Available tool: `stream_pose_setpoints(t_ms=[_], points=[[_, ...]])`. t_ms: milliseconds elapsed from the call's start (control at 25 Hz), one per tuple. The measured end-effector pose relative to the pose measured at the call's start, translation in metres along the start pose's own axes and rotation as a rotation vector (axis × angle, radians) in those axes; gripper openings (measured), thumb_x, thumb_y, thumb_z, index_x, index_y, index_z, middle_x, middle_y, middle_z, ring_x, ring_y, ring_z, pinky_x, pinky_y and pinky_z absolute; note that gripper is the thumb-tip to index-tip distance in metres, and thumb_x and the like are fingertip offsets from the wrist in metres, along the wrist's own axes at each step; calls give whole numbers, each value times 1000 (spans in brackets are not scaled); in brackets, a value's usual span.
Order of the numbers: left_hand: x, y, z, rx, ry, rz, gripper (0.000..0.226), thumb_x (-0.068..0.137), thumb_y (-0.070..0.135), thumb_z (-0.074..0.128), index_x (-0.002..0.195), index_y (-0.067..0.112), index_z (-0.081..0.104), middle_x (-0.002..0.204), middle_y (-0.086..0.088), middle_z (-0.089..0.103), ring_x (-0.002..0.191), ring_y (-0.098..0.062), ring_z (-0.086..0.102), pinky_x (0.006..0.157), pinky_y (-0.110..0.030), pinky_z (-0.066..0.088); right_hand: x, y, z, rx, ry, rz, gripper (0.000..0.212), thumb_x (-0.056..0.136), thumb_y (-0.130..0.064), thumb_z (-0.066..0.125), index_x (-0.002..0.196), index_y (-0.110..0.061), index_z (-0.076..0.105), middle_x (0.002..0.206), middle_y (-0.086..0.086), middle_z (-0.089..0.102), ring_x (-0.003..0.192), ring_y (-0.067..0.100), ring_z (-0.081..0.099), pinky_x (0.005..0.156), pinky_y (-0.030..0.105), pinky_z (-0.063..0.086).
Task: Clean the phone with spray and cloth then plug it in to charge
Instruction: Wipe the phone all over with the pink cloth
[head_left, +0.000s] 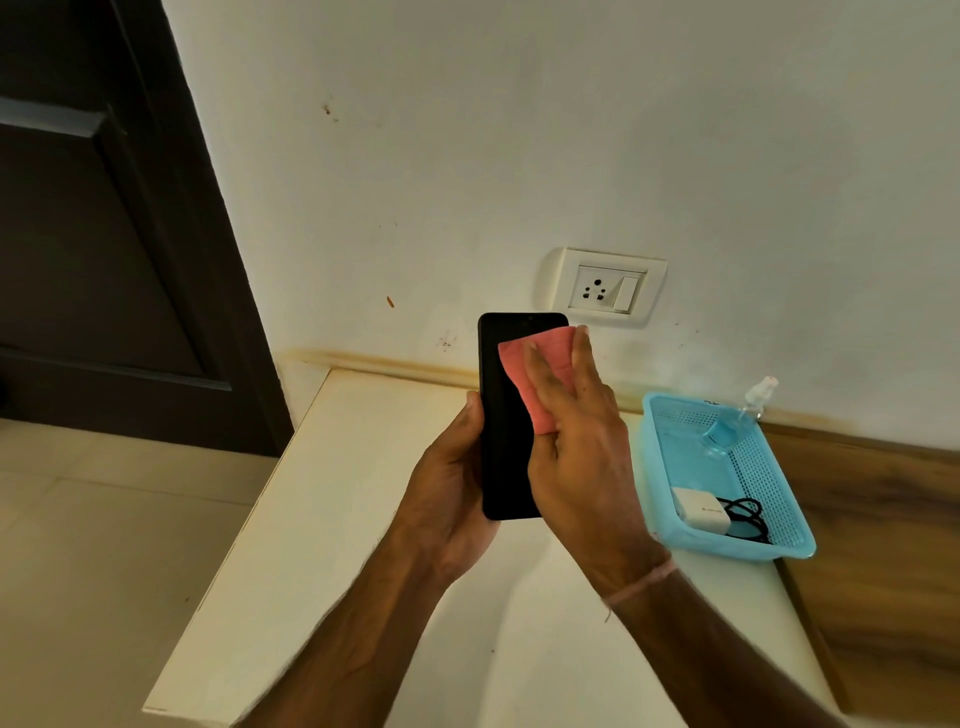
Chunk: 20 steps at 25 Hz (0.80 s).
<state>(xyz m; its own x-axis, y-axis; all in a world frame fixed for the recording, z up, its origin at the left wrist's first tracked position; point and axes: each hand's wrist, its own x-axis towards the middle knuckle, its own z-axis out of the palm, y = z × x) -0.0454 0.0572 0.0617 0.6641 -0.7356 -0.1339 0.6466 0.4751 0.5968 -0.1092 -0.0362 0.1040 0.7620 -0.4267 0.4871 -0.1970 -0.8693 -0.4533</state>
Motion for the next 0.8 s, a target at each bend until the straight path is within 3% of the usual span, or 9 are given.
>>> stream_pose_setpoints(t_ms=[120,320,480,600,680,800], points=[[0,3,-4,-66,-50,-47,52,94,51,53,131,18,70,134,-12,68,124,-33,65,103,-49,53,1,-5,1,-41,-16,11,69,96,-7,50,150,-33,17,162,4,7,139,29,31,103,26,18],[-3,3,-4,-143,-108,-101,52,101,55,43,125,20,74,123,-10,74,113,-29,72,87,-42,59,-5,-9,-5,-25,-38,-107,51,102,-34,42,150,-31,28,163,-2,3,137,26,29,107,44,36],[-2,1,-3,-151,-100,-99,57,103,55,43,137,16,65,130,-14,69,115,-30,70,91,-42,59,-12,4,-14,-323,4,-195,44,98,-33,40,141,-23,48,162,2,13,148,29,8,114,57,16],[0,-2,-3,-114,-106,-69,52,100,53,48,133,20,69,124,-11,72,111,-28,71,93,-44,57,16,-5,-18,-298,43,-163,40,97,-17,49,135,-6,51,154,13,32,142,32,27,114,51,27],[0,0,-5,-134,-118,-35,47,100,51,51,128,20,72,121,-10,74,110,-29,72,92,-45,57,24,-23,-11,-300,46,-172,42,93,-19,56,134,-9,52,139,13,45,126,30,42,104,44,40],[-1,8,-12,-197,-139,-22,48,102,49,52,129,14,71,123,-13,72,116,-30,69,101,-46,54,1,-28,2,-366,-25,-345,53,84,-17,66,135,-15,53,116,10,54,104,27,49,90,40,48]])
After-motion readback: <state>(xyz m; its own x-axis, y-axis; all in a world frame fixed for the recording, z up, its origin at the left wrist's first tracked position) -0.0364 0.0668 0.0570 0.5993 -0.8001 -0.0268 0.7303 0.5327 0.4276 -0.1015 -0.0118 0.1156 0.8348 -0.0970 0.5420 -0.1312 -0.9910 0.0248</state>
